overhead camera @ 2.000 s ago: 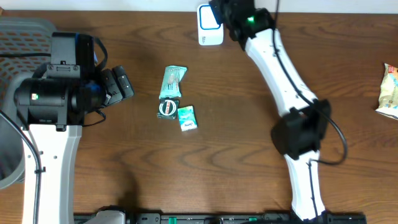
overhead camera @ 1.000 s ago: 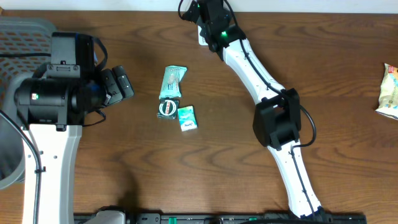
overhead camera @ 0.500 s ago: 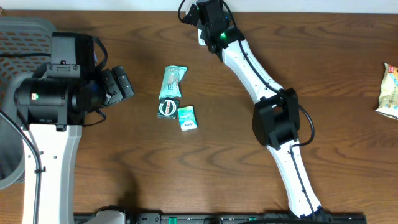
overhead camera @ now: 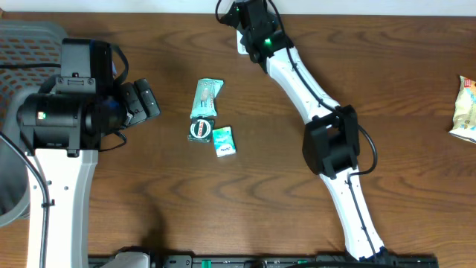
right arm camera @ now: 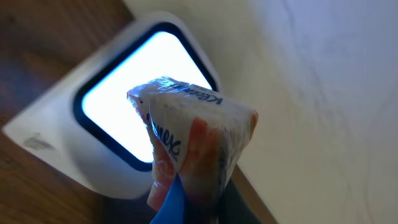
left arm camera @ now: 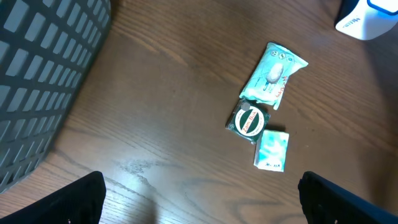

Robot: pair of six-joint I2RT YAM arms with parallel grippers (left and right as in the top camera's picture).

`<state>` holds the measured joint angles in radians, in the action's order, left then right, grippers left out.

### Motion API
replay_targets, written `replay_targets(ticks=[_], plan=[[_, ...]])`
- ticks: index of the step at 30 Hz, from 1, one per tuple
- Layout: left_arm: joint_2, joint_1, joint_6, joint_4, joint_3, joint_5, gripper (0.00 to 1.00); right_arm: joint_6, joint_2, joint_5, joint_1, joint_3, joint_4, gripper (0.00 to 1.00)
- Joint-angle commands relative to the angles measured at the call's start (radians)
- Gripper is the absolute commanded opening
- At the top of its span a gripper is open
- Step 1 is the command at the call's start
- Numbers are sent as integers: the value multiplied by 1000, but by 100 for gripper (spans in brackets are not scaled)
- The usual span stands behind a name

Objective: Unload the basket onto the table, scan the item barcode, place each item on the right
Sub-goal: 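Carry the orange Kleenex pack right and drop it by the snack bag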

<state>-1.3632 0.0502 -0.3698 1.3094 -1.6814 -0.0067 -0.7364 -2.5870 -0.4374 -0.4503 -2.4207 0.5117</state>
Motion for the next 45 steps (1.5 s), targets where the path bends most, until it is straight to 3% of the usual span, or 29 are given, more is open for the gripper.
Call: replay_targets(ticks=[1, 6, 10, 19, 26, 38, 40, 43, 45], plan=[[5, -3, -12, 4, -2, -13, 98, 89, 114, -28, 45, -19, 16, 1], [5, -3, -12, 4, -2, -13, 98, 175, 215, -28, 105, -19, 127, 1], [5, -3, -12, 4, -2, -13, 98, 327, 271, -28, 183, -19, 304, 1], [5, -3, -12, 4, -2, -13, 98, 733, 259, -27, 473, -19, 713, 1], [5, -3, -12, 4, -2, -13, 98, 958, 241, -15, 682, -10, 872, 2], [5, -3, -12, 4, -2, -13, 97, 974, 241, 174, 906, 174, 838, 1], [5, -3, -12, 4, -2, -13, 98, 968, 241, 175, 922, 206, 821, 7], [5, -3, -12, 4, -2, -13, 98, 964, 241, 174, 940, 256, 787, 27], [5, -3, -12, 4, -2, -13, 97, 963, 241, 174, 946, 270, 778, 33]])
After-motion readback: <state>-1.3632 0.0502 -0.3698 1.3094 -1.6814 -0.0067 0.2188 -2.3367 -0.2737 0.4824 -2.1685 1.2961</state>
